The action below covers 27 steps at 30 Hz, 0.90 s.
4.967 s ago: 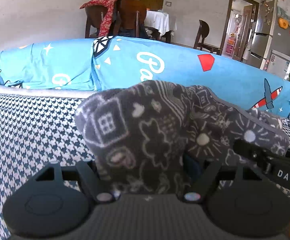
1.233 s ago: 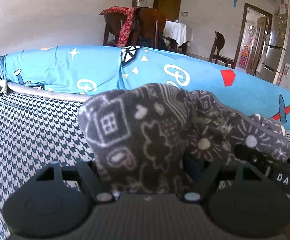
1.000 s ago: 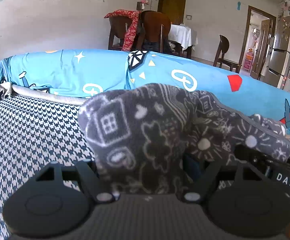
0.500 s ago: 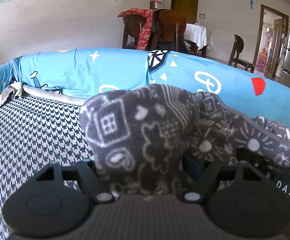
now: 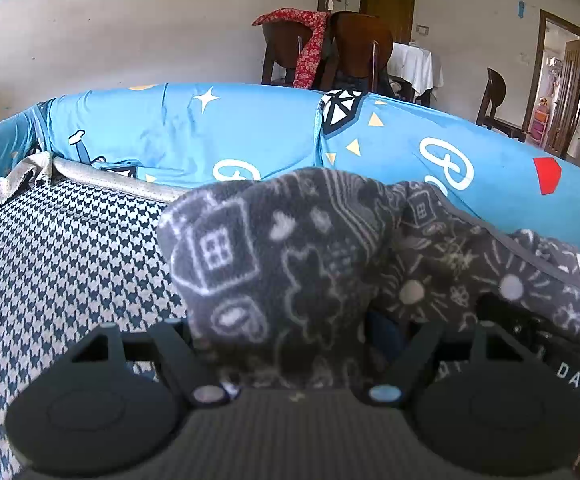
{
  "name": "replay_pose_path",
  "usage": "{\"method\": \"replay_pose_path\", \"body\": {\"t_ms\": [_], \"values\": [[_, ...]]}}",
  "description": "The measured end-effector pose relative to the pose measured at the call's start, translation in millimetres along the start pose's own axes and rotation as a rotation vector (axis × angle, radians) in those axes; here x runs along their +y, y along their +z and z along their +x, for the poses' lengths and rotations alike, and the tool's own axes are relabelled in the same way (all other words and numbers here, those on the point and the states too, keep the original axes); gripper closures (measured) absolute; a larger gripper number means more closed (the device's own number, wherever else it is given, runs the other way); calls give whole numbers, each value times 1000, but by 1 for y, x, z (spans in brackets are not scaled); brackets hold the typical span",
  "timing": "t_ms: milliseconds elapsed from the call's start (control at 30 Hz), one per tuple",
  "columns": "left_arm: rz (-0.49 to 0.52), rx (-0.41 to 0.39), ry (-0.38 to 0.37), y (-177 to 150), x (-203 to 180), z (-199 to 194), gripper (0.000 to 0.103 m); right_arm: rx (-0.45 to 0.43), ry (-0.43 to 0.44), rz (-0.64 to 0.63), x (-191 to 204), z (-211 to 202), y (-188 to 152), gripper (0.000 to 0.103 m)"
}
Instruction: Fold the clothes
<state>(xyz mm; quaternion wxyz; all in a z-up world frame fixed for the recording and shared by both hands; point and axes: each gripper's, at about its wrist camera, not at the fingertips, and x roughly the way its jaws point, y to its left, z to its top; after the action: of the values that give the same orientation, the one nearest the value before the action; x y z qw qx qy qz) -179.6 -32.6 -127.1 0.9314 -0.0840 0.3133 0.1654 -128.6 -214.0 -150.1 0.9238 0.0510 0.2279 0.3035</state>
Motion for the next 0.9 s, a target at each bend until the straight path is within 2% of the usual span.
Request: {"method": "replay_pose_path", "body": {"t_ms": [333, 400, 533, 600, 667, 767, 900], "values": [[-8, 51, 9, 0, 1, 30, 27, 33, 5, 18, -9, 25, -6, 67], [-10, 61, 11, 0, 2, 36, 24, 53, 8, 27, -13, 31, -10, 66], [-28, 96, 44, -1, 9, 50, 14, 108, 3, 62, -25, 42, -16, 55], [-37, 113, 61, -2, 12, 58, 6, 124, 9, 76, -31, 41, -14, 46], [-67, 121, 66, 1, 17, 59, 5, 137, 20, 87, -36, 39, -11, 45], [-115, 99, 65, 9, 28, 51, 1, 136, 27, 123, -44, 31, -5, 42], [-151, 45, 104, 21, 45, 41, 1, 68, -47, 96, -50, 12, 2, 35]]}}
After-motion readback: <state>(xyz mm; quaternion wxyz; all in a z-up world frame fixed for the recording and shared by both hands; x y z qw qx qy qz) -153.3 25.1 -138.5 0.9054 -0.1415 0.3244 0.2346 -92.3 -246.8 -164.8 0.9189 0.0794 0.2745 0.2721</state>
